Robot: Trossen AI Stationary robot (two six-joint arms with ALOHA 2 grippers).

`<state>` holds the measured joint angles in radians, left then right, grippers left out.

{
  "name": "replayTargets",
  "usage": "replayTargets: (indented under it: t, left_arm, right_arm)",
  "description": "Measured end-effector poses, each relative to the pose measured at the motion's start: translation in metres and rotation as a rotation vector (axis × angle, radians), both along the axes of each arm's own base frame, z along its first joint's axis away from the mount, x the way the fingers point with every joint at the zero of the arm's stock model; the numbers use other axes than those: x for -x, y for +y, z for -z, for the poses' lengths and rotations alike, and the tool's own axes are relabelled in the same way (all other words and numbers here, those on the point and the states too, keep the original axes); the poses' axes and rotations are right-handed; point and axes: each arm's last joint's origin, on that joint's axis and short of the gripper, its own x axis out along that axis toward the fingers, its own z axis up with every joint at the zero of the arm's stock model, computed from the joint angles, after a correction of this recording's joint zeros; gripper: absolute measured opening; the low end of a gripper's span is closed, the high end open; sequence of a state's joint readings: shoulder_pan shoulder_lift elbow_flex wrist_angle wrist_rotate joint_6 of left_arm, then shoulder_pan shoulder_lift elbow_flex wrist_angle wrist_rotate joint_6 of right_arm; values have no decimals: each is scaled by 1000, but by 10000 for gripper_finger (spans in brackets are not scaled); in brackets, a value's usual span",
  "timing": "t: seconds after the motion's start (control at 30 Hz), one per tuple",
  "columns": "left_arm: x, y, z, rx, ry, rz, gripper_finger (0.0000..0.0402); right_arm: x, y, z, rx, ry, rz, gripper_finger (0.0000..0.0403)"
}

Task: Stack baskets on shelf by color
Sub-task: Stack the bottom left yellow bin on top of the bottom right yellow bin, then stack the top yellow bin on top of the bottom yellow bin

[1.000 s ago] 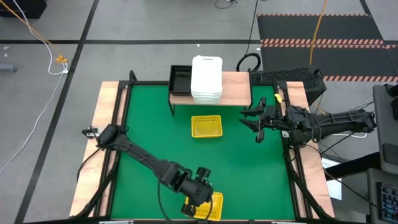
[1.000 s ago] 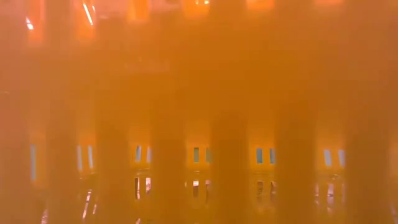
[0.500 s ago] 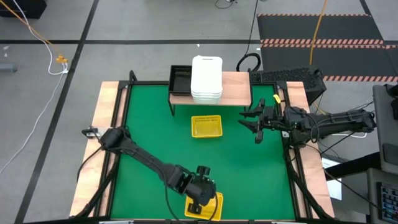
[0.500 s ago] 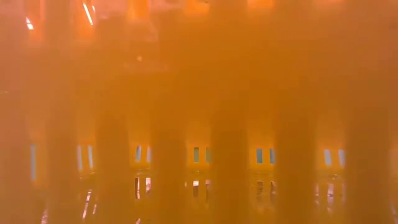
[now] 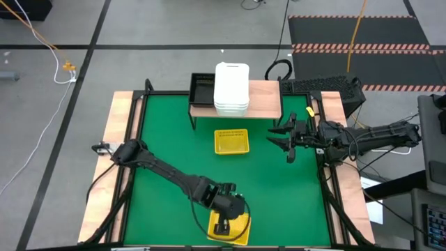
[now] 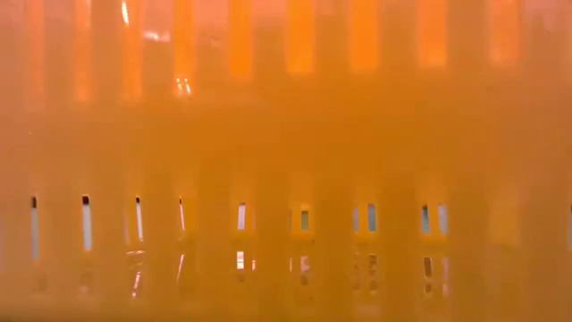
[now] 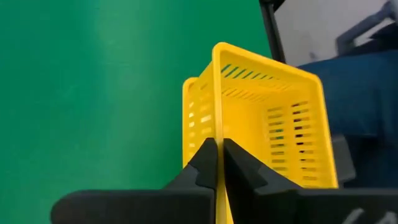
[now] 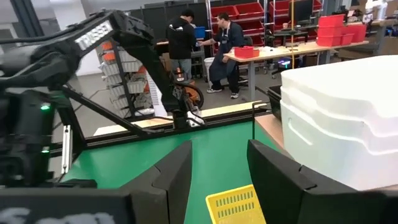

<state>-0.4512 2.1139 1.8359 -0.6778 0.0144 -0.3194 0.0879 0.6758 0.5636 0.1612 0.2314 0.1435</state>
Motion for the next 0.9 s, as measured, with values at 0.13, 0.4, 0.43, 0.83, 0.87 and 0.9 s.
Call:
replayTargets:
  t: [0.13,0.4,0.43,0.83,0.87,0.9]
  left_arm:
    - [-8,13,-1,81,10,31,10]
    - [-17,22,5,175,25,110,9]
    - [-18,22,7,169,24,108,12]
    - [-19,22,30,30,72,106,65]
    - [-20,22,33,25,74,105,81]
    - [-20,22,34,22,78,103,99]
  right_arm:
    - [0,0,0,14,1,-1,148]
    - [0,0,4,5,35,0,148]
    - [0,0,4,3,38,0,148]
    - [0,4,1,-3,11,-23,148]
    - [0,4,2,-2,12,-23,148]
    - [0,4,2,-2,12,-24,148]
